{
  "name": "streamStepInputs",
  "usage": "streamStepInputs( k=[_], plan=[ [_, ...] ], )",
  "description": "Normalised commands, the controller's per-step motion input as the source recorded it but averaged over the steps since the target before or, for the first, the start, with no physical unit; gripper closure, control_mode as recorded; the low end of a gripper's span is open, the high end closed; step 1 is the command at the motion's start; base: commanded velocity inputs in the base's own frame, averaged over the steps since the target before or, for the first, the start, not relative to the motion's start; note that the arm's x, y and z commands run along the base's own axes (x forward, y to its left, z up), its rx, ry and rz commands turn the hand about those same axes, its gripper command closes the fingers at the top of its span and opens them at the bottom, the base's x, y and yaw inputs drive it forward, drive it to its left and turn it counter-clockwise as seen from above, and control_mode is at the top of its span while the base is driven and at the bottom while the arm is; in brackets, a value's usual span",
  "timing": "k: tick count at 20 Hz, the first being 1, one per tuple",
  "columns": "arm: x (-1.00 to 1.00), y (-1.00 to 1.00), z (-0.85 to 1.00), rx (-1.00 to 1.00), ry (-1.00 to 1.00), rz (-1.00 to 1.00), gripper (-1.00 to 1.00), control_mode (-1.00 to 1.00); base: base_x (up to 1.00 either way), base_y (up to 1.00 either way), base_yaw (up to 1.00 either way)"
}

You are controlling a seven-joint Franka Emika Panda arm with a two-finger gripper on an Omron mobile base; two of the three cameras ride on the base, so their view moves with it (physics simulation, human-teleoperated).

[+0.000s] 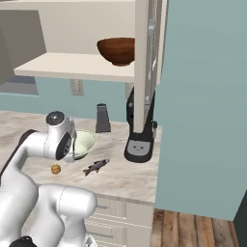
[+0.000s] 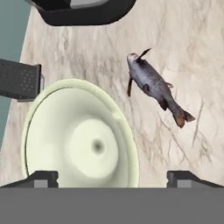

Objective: Pick both bowls and place them on the counter. Then place the fish in one bowl and place the cookie dough ball in the other bowl.

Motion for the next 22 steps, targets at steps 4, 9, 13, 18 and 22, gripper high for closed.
streamStepInputs(
  k=[4,9,13,18,22],
  plan=[
    [-0.43,-0.14,0.45,0.00,-0.23,0.00,-1.00,-1.00,0.00,0.00,0.00],
    [-0.31,-0.17,0.56,0.00,-0.08,0.00,-1.00,-1.00,0.00,0.00,0.00],
    [-0.29,-0.23,0.68,0.00,0.00,0.00,-1.00,-1.00,0.00,0.00,0.00],
    [-0.29,-0.22,0.67,0.00,0.00,0.00,-1.00,-1.00,0.00,0.00,0.00],
    [-0.31,-0.29,0.67,0.00,0.00,0.00,-1.00,-1.00,0.00,0.00,0.00]
  ],
)
